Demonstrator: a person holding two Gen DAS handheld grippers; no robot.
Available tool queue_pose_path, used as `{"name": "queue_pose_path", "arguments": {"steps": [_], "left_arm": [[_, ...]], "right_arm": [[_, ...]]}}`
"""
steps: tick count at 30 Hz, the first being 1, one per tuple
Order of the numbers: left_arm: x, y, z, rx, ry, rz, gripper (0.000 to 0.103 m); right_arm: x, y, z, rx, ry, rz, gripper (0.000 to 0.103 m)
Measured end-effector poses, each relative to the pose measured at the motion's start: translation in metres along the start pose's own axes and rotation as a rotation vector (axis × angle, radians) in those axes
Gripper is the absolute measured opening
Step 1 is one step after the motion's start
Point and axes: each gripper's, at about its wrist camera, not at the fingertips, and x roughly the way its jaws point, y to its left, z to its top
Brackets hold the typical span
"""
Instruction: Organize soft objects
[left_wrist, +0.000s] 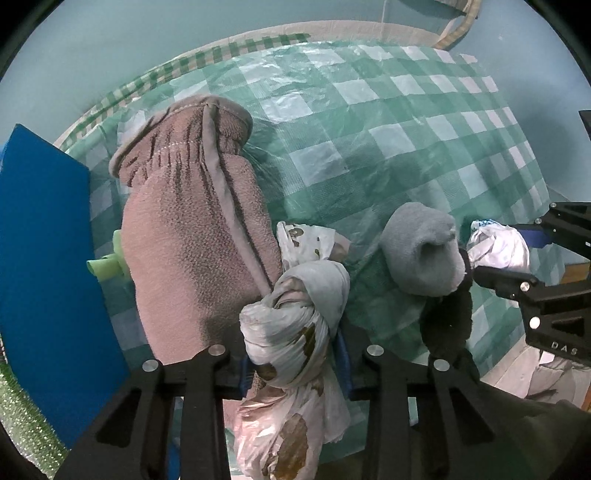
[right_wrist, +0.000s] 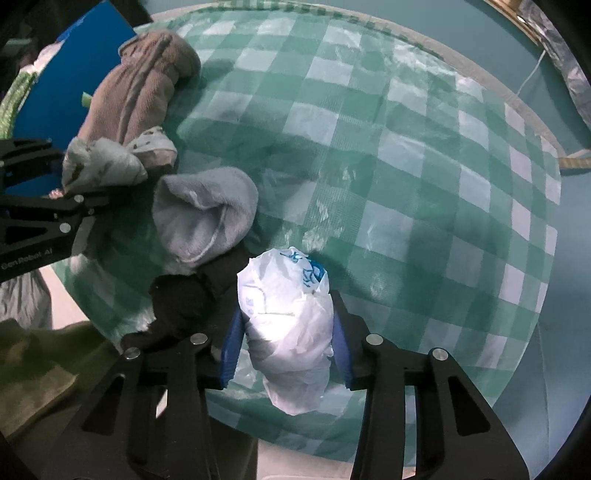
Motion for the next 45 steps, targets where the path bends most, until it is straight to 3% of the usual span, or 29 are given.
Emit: {"name": "queue_pose_path", "arguments": {"steps": [11,24,45], "left_arm": [[-0.031,0.008,-0.005,-0.051,-0.054,-0.086,0.035],[-0.081,0.033,-0.006,-0.08,-0.148,-0.054,0.035],[-0.139,0.071,-0.01,-0.165,-0.239,-0.032,0.035]], "right_arm": [[-0.03,-0.009,0.013,0.079,-0.048,0.025,0.041],[-0.079,-0.011,0.03,0.11,-0.108,0.041,0.041],[-0.137,0.025,0.061,0.096,-0.185,0.08,0.041]]}}
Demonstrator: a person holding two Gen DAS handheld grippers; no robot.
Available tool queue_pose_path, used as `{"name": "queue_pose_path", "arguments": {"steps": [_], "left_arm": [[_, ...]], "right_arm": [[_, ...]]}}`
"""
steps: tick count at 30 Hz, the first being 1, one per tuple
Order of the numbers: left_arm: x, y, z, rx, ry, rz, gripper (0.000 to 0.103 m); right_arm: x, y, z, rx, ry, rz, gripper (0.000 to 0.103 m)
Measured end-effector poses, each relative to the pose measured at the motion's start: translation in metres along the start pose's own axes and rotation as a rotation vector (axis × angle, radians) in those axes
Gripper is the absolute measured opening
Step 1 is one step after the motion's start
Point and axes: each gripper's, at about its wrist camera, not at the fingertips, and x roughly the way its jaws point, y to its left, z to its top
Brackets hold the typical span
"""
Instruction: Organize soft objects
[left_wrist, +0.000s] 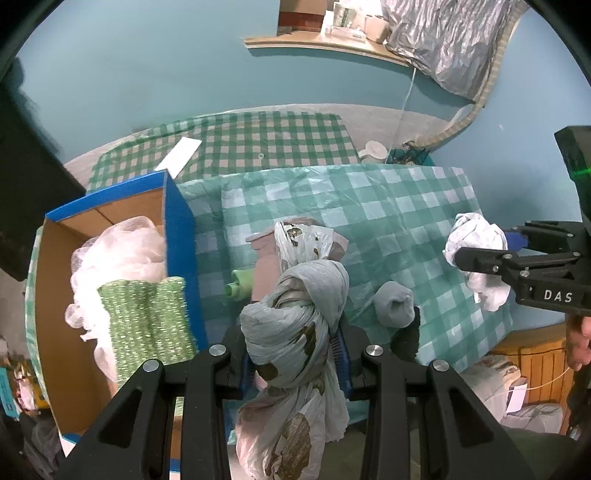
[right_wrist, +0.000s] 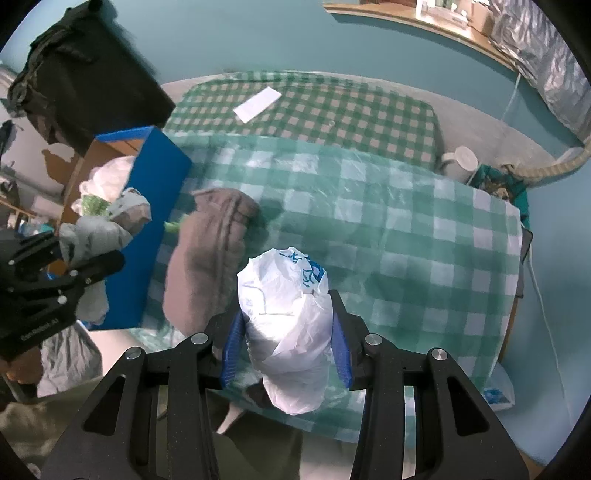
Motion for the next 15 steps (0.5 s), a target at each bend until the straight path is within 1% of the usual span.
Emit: {"name": "queue_pose_path", "arguments": {"steps": [8,15], "left_arm": [[-0.014,0.023,-0.004,-0.053,-0.022,0.01,0.035],[-0.022,0.049,-0.014,-0.112,-0.032,0.036,0.035]], "right_arm": [[-0.006,0.03,0.017,-0.055,-0.011,0.019,0.041],[-0.003,0.061,0.03,-0.12,-0.012,0.043,0.041]]}}
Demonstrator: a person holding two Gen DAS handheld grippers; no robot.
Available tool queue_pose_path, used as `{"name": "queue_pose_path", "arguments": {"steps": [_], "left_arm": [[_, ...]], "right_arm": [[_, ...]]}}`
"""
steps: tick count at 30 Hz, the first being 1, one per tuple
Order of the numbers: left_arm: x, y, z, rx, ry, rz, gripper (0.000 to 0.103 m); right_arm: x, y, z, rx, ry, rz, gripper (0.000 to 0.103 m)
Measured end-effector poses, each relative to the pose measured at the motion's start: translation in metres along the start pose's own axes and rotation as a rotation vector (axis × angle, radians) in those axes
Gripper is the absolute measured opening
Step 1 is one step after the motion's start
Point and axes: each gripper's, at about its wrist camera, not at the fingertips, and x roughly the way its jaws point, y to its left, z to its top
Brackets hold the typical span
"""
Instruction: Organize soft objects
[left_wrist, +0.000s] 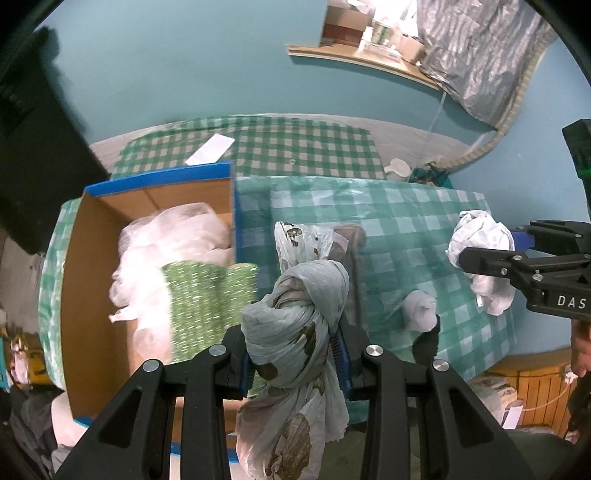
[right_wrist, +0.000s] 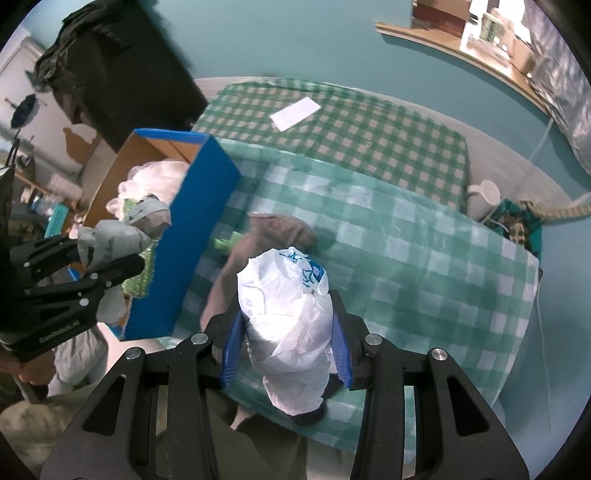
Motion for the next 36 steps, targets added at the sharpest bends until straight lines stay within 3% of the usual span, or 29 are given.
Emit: {"name": "queue_pose_path", "arguments": {"steps": [24,36], "left_arm": [[-0.017,0.103,-0.03,-0.236,-0.007,0.103,0.035],[-0.011,0.142,-0.051,-0.316,0.028,0.125,0.035]], "right_arm": [[0.04,0.105,0.06,-0.228,0.041,0.097,0.041],[0.085,0.153,0.07,-0.329,0.124,0.13,0.041]]}}
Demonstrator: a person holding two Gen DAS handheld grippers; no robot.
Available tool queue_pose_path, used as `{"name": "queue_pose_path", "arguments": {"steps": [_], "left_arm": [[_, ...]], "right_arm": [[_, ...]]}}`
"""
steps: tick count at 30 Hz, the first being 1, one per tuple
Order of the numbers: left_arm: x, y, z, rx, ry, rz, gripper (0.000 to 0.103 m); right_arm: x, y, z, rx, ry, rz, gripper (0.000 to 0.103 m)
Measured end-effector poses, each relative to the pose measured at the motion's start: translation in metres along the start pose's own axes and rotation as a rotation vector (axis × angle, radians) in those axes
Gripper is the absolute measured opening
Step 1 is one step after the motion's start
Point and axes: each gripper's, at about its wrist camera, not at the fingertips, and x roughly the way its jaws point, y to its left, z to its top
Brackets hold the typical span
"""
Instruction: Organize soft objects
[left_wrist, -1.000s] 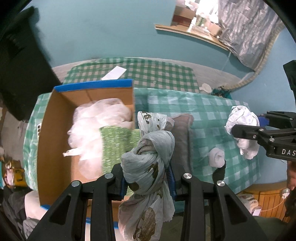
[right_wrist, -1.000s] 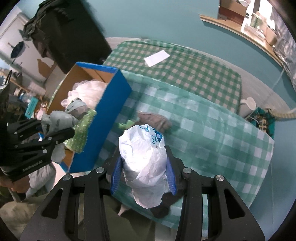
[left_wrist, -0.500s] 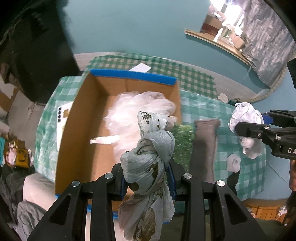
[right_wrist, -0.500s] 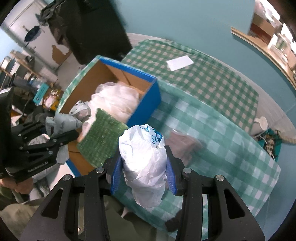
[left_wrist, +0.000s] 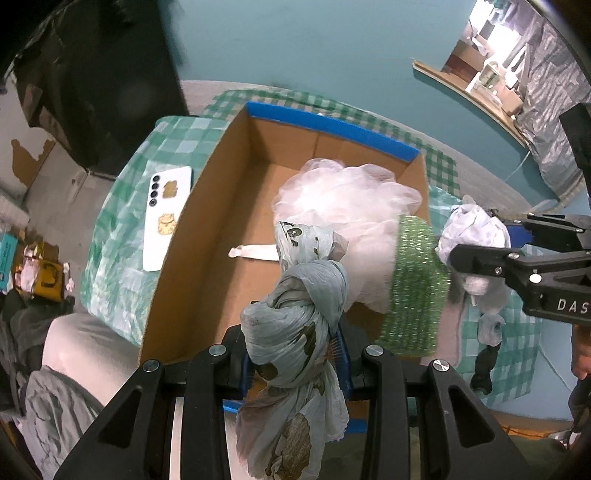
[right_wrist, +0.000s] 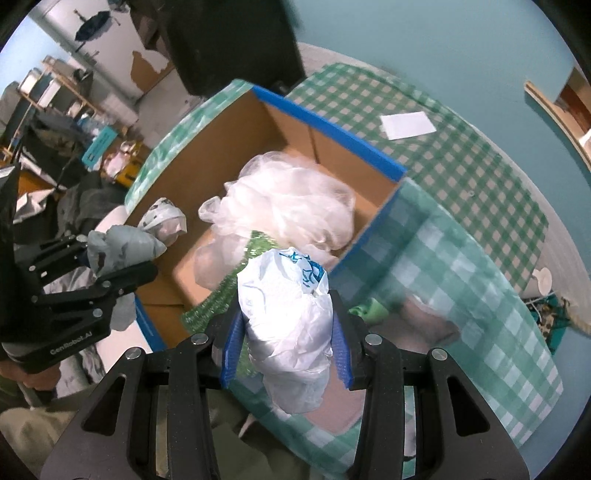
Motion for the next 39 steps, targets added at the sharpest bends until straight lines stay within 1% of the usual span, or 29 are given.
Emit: {"name": "queue_pose_path", "arguments": {"steps": [8,18,29,32,34,36,37,38,39], "left_arm": [[0.015,0.02,-0.002,-0.029,0.04,0.001,0.035],[0.025,0.04,-0.005,-0.064,0.073,0.006,0.036],[0.031,0.048,-0.005,-0.064,0.091,0.009,0.037],[0.034,0.051,-0.005,-0.076,0.094,0.007,0.039],[0.036,0.052,-0.006,-0.087,0.098,0.004,0.042],[0.036,0.053,-0.006,-0.089,0.091,0.002,0.053],[0.035,0.052,-0.006,-0.085,0.084,0.002,0.055],[0.034,0.052,-0.006,-0.08,0.078,0.003,0.059],[0.033,0.051,-0.006,-0.075,0.072,0.002,0.063]], "right_arm": [[0.024,0.017,0.012,-0.023,0.043,0.022,0.041],[0.069,0.036,0.022,-0.051,0.114,0.05,0.041],[0.093,0.047,0.027,-0.05,0.155,0.065,0.042],[0.097,0.048,0.028,-0.045,0.155,0.075,0.045],[0.099,0.049,0.029,-0.047,0.158,0.062,0.045],[0.096,0.05,0.03,-0.056,0.15,0.052,0.05],[0.093,0.05,0.029,-0.057,0.144,0.046,0.052],[0.09,0.05,0.03,-0.059,0.133,0.039,0.056],[0.083,0.049,0.03,-0.062,0.118,0.033,0.063]]}}
